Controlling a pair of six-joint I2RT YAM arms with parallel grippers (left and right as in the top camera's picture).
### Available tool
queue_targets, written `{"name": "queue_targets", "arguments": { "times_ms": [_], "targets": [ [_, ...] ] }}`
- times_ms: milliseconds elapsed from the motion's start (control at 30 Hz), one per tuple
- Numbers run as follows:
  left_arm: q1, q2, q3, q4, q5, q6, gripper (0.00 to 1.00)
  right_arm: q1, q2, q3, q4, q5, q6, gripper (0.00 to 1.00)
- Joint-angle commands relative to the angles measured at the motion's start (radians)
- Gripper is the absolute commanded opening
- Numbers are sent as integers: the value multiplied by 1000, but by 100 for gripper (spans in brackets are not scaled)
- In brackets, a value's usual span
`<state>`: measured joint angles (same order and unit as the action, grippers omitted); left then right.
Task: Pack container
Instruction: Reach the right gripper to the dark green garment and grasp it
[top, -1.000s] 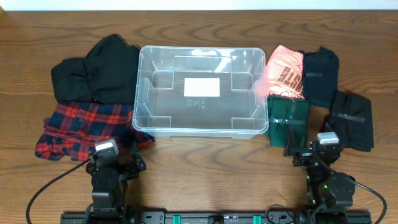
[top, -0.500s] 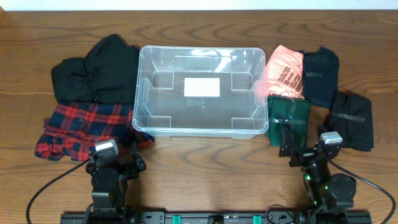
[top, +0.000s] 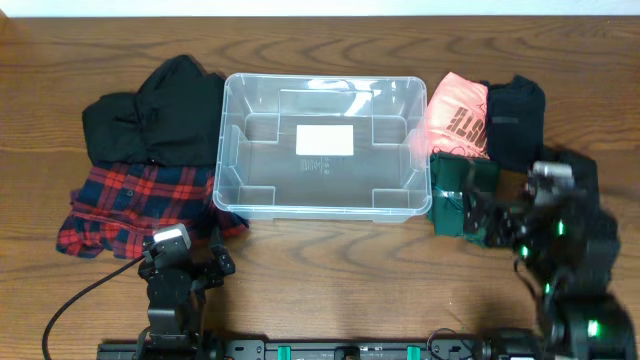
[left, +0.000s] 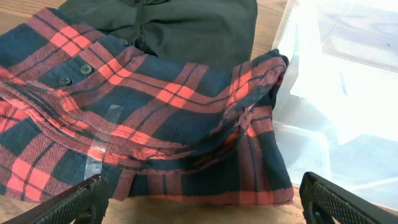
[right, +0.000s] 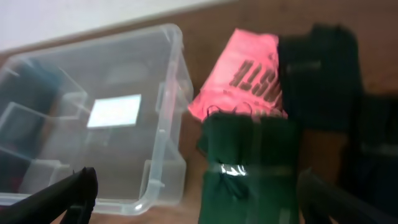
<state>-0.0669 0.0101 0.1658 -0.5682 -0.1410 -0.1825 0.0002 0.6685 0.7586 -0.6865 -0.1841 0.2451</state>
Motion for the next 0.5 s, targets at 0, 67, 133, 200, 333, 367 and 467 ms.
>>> {"name": "queue_targets", "arguments": {
  "times_ms": [0,67,133,200,333,367,467],
  "targets": [
    [6,-6,-15,3,-5,6,98,-10,158,80,-15,-29,-19,99],
    [6,-6,-15,3,-4,6,98,-23,244,102,-17,-96,-50,99],
    [6,-6,-15,3,-5,6,98,-55,332,112,-35,-159,-60,99],
    [6,-6,-15,3,-5,6,98,-101,415,113,-49,-201,-61,99],
    [6,-6,-15,3,-4,6,98,-214,551,113,-63,-248,-112,99],
    [6,-6,-15,3,-4,6,98,-251,586,113,-65,-260,-123,99],
    [6,-6,-15,3,-4,6,98,-319,660,113,-70,-266,-132,99]
  ]
}}
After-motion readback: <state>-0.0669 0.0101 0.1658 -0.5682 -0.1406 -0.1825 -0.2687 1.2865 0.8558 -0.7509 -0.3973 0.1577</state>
